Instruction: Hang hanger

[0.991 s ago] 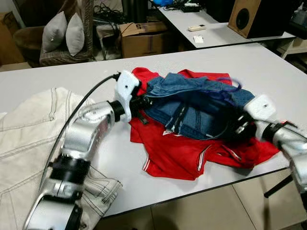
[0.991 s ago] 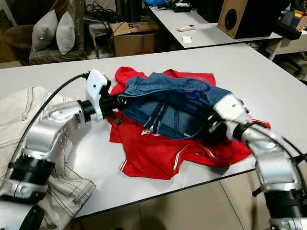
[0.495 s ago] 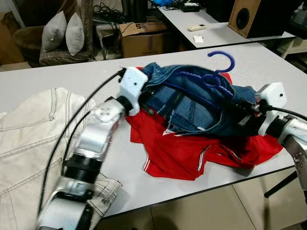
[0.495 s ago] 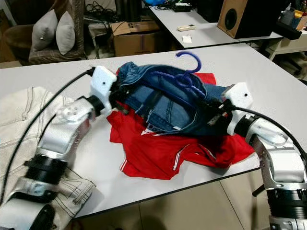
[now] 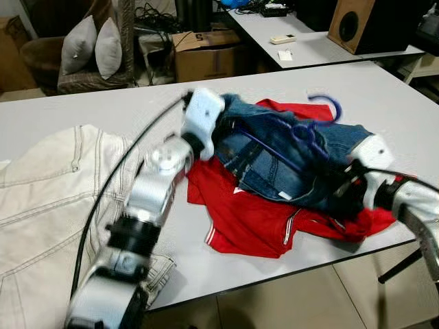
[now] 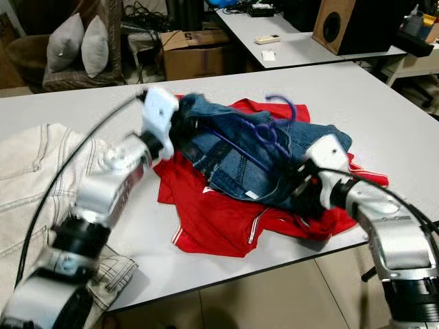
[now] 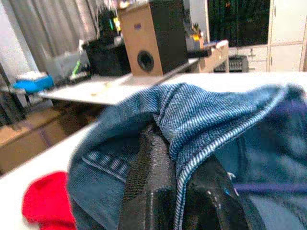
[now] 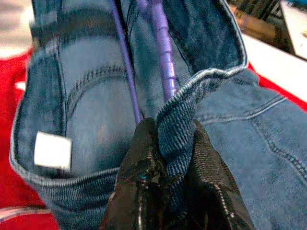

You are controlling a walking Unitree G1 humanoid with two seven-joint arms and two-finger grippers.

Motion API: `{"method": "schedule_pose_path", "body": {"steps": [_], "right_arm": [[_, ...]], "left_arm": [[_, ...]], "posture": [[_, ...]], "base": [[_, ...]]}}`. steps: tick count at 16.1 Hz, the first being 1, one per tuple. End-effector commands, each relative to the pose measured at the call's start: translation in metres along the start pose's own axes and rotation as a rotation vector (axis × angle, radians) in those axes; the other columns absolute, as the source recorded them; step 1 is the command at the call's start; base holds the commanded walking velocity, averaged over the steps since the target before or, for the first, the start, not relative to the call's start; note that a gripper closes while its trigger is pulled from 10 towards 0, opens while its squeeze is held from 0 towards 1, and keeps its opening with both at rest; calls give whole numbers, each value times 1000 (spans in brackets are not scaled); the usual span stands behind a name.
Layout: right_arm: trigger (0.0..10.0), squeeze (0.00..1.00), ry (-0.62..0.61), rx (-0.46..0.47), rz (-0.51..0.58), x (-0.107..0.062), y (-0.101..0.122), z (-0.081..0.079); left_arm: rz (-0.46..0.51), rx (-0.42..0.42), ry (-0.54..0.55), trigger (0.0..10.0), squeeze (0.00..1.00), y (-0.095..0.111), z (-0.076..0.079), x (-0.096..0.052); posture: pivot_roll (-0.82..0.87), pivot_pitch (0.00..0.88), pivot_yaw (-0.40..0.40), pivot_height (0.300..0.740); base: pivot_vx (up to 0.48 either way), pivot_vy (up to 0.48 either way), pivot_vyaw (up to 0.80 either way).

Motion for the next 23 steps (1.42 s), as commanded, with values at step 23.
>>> {"method": "schedule_pose_path", "body": {"steps": [23], "right_arm": [[0, 0, -340, -662, 13, 4, 10, 20]], "left_arm": [[27, -286, 16, 0, 0, 14, -3, -6]], "posture": [[-36, 0, 16, 740]], "base": [[0, 0, 0]]}}
Point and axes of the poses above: a point about 5 cm out from each wrist's last joint towards the gripper, its own x axis pointing out of the wrist towards the gripper, its own y axis along the axis of the wrist's last joint, z = x × y, the point moved 1 cm from there along x, pointing out of the wrist towards the gripper, and after that the axes turned 7 degrees about x, right-handed, at the moved point
